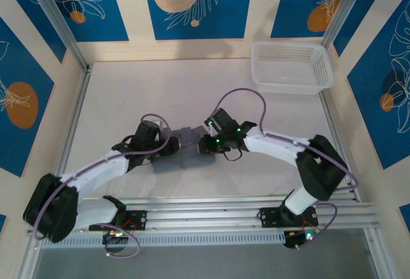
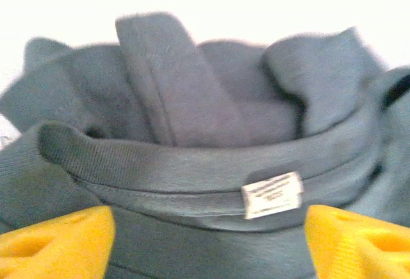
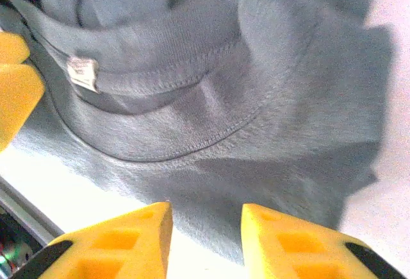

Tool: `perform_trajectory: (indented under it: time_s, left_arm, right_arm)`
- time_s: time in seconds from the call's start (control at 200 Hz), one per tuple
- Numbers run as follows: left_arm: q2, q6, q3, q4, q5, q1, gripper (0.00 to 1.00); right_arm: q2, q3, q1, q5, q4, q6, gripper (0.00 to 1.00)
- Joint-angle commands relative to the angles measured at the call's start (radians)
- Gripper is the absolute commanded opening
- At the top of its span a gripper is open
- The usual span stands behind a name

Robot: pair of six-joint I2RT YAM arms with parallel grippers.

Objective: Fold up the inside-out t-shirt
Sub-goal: Smooth out the T-shirt at the center of the table, then move the T-shirt to the middle-left of the table.

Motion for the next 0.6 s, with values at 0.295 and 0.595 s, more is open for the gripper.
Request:
perform_trajectory:
  time_s: [0.295,0.595]
  left_arm:
    - [-0.46,0.17,0.019,-0.228,0.046,0.004,0.99]
    - [-0.493,-0.059,0.013,-0.397,-0.257,0.007,0.95]
  right_arm:
    - [0.016,-0.184,0.118,0.086,0.283,0.4,0.28]
    - [0.5,0.37,0.196,0.072,0.292,0.244,0.28]
